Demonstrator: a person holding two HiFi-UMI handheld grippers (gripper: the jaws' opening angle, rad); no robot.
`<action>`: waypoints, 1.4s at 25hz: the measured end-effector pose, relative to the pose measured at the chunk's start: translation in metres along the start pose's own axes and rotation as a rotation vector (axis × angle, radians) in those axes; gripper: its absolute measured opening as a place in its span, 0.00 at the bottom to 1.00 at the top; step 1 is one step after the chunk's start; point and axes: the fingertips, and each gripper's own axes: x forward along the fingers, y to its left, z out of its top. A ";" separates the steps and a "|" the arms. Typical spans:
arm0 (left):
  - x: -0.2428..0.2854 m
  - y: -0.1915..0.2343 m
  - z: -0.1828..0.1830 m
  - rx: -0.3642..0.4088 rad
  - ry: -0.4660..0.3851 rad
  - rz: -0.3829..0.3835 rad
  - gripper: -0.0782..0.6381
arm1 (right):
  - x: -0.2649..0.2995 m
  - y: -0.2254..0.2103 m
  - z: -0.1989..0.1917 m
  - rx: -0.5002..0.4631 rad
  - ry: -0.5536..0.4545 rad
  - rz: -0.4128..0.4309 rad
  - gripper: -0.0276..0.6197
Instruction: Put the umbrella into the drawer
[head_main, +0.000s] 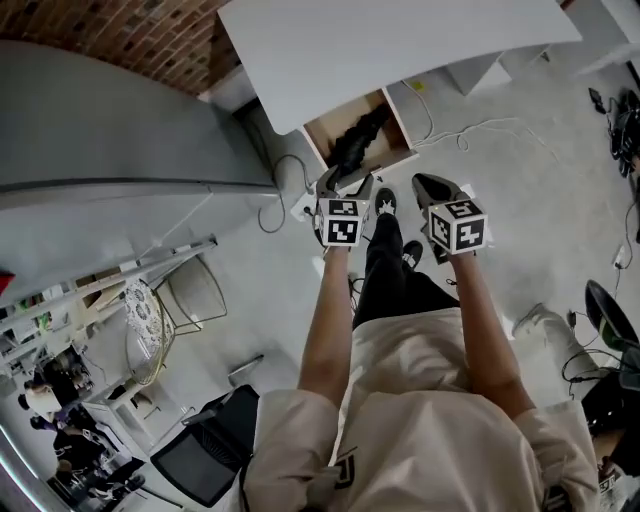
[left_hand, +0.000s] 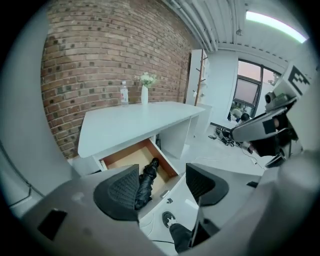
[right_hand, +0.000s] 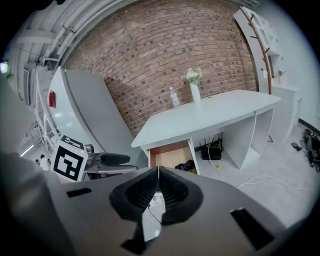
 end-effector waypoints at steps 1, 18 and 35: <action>-0.011 -0.004 0.008 0.002 -0.014 0.009 0.52 | -0.005 0.005 0.005 -0.015 -0.003 0.011 0.15; -0.092 -0.024 0.031 -0.069 -0.126 0.065 0.52 | -0.055 0.031 0.039 -0.133 -0.106 0.054 0.15; -0.072 -0.049 0.012 0.043 -0.064 0.022 0.50 | -0.056 0.021 0.028 -0.086 -0.129 0.055 0.15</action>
